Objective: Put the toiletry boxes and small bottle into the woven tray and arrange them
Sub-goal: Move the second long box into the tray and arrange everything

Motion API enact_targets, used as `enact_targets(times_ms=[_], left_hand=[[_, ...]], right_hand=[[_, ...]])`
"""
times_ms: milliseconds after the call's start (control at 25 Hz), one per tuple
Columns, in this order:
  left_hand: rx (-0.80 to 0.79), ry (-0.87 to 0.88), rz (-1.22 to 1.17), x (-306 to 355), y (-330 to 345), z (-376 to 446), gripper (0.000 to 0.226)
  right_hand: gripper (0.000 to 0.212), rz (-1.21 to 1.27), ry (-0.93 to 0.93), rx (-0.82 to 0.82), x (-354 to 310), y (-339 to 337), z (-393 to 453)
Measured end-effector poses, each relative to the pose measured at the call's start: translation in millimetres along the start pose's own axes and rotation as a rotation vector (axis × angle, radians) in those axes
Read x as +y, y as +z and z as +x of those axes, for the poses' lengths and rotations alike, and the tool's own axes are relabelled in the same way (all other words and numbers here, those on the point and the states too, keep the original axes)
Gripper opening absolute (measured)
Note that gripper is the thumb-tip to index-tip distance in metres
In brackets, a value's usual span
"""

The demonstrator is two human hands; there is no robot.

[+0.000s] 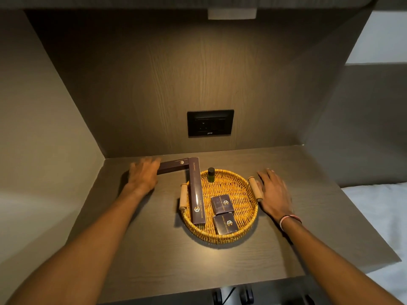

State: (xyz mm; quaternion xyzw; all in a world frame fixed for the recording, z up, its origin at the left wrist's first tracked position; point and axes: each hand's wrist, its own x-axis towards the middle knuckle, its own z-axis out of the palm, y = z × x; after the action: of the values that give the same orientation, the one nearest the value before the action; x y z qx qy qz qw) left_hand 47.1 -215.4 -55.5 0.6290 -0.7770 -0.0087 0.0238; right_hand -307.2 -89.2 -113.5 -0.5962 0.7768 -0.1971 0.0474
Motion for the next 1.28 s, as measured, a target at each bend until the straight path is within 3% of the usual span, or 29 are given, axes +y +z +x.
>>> enact_targets(times_ms=[80, 160, 360, 480, 600, 720, 920, 1280], left_hand=[[-0.107, -0.002, 0.056, -4.9, 3.6, 5.1, 0.039], [-0.099, 0.009, 0.084, -7.5, 3.0, 5.1, 0.032], [0.064, 0.027, -0.030, -10.7, -38.4, 9.5, 0.039], [0.170, 0.220, -0.147, 3.0, -73.1, 15.9, 0.041], [0.085, 0.517, -0.151, 37.2, -95.9, 20.9, 0.045], [-0.027, 0.685, -0.046, 81.9, -100.8, 23.3, 0.038], [-0.039, 0.788, -0.054, 139.0, -94.0, 21.5, 0.024], [-0.144, 0.888, 0.087, 182.1, -63.8, 23.8, 0.029]], right_hand=[[0.047, -0.019, -0.002, 0.009, -1.4, -0.6, -0.7], [0.046, -0.039, 0.002, 0.010, -1.0, -1.3, 0.6], [0.046, -0.053, -0.009, 0.013, -2.8, -0.6, 1.1], [0.045, -0.063, -0.007, 0.006, -2.1, -1.5, 1.7], [0.044, -0.053, -0.008, 0.009, -2.0, -1.3, 2.3], [0.044, -0.051, -0.009, 0.016, -1.0, -0.4, 2.7], [0.042, -0.056, -0.007, 0.027, 0.3, 1.7, 4.0], [0.041, -0.073, -0.011, 0.042, 2.2, 3.1, 5.3]])
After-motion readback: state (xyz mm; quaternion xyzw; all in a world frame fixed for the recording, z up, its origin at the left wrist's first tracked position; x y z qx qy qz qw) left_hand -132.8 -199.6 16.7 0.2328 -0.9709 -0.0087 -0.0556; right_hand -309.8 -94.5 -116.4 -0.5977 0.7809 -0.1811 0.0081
